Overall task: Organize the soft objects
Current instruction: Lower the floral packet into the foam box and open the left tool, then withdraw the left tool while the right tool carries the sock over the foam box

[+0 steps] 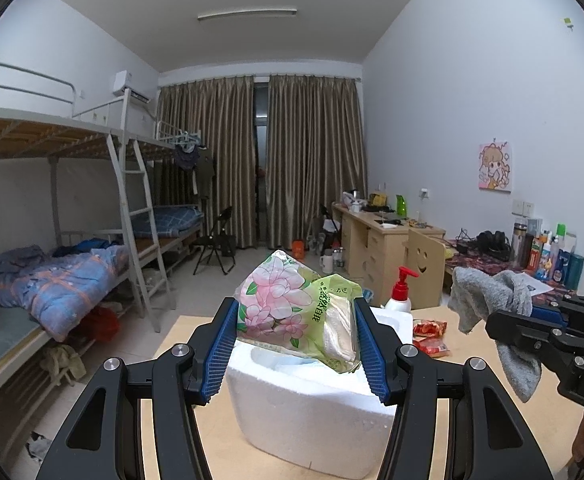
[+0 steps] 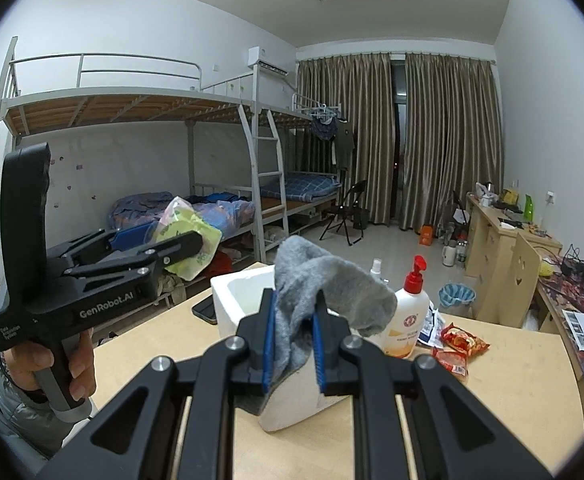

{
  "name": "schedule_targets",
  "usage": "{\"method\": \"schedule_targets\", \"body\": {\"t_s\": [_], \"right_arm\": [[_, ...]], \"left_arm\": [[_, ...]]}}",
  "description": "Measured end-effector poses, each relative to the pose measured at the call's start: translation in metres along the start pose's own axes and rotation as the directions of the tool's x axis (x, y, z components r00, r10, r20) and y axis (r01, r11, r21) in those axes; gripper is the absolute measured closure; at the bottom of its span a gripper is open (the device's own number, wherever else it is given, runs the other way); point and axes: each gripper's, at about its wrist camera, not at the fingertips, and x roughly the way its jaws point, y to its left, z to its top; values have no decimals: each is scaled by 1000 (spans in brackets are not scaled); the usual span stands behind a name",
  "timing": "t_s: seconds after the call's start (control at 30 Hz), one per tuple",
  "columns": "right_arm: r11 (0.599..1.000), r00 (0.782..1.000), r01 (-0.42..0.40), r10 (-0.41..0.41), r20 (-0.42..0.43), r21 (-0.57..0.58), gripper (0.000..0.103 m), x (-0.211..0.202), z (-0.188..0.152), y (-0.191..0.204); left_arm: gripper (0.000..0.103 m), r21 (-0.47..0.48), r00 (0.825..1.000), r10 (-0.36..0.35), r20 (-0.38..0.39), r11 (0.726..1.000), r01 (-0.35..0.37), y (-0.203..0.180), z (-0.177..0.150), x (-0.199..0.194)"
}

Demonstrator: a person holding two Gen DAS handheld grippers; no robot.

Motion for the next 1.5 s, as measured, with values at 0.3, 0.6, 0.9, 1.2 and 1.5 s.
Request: {"method": "schedule_targets", "body": {"t_s": [0.3, 0.6, 0.9, 1.2, 1.5], "right_arm": [[1000, 1000, 26, -26, -9, 13, 83, 7, 5, -9], [998, 998, 55, -55, -18, 30, 83, 6, 4, -16], [996, 997, 72, -71, -24, 47, 83, 7, 6, -21], [995, 996, 85, -84, -30, 56, 83, 11, 9, -21], [994, 995, 91, -89, -31, 62, 83, 11, 8, -23]], "left_arm": [[45, -3, 998, -51, -33, 999, 51, -6, 1, 38], [45, -6, 993, -90, -72, 996, 90, -21, 1, 70], [45, 0, 991, -78, -109, 997, 79, -32, -2, 93], [44, 3, 989, -68, -134, 998, 70, -38, -3, 106], [11, 3, 992, -44, -122, 999, 45, -32, -6, 102]]}}
